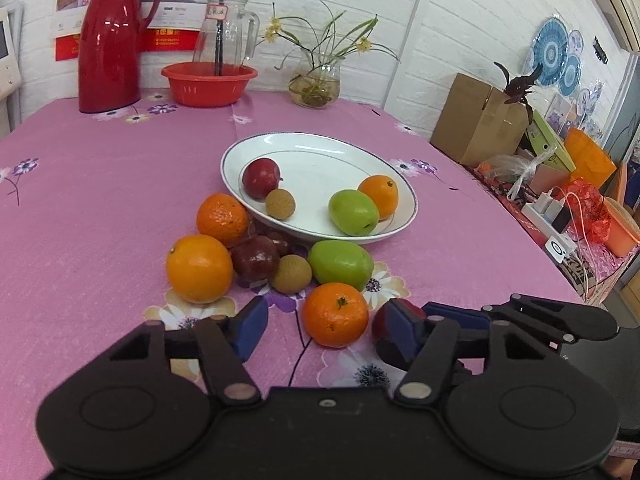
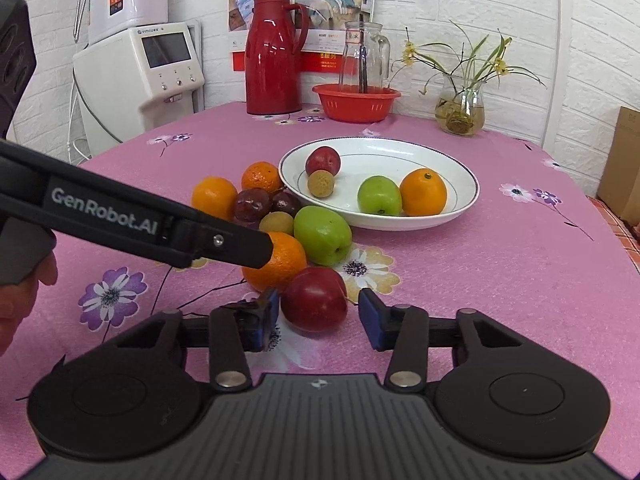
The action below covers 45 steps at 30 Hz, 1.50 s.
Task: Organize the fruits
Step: 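Move the left tool to a mandarin while the right tool approaches a red apple, then close the left gripper on the mandarin while the right gripper closes on the red apple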
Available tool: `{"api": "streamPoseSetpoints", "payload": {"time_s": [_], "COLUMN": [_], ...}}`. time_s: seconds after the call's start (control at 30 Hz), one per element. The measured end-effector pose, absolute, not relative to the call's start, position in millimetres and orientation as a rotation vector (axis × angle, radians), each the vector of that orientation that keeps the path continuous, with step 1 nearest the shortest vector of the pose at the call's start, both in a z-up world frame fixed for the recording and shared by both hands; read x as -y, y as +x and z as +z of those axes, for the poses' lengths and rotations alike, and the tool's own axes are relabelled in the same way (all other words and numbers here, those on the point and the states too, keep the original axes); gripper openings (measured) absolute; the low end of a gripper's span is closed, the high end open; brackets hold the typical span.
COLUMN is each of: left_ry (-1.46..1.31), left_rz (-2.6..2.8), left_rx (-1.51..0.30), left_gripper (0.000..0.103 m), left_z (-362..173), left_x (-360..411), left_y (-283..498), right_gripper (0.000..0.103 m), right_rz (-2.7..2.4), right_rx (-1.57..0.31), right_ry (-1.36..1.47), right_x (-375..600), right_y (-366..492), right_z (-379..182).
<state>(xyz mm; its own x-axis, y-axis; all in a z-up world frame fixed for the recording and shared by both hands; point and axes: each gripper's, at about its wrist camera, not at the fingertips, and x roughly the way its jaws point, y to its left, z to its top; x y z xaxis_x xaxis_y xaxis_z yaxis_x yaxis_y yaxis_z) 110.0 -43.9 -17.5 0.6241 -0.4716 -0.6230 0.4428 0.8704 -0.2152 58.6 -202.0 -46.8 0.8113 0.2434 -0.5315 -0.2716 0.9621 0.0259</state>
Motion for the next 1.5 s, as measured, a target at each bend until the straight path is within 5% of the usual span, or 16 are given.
{"api": "streamPoseSetpoints", "payload": {"time_s": [0.37, 1.4, 1.5], "left_ry": [-0.024, -0.042, -0.037], "left_rz": [-0.538, -0.556, -0.556], "left_rx": [-0.762, -0.8, -0.798], "left_gripper": [0.103, 0.103, 0.103], "left_z": [-27, -38, -38], "left_x": [61, 59, 59], "left_y": [126, 134, 133], "right_gripper": [0.067, 0.078, 0.069], "right_rz": [0.289, 0.291, 0.296], "right_rx": [-0.561, -0.578, -0.582], "right_ry": [-0.015, -0.039, -0.031], "right_x": [210, 208, 208], "right_y": [56, 64, 65], "right_z": [-45, -48, -49]}}
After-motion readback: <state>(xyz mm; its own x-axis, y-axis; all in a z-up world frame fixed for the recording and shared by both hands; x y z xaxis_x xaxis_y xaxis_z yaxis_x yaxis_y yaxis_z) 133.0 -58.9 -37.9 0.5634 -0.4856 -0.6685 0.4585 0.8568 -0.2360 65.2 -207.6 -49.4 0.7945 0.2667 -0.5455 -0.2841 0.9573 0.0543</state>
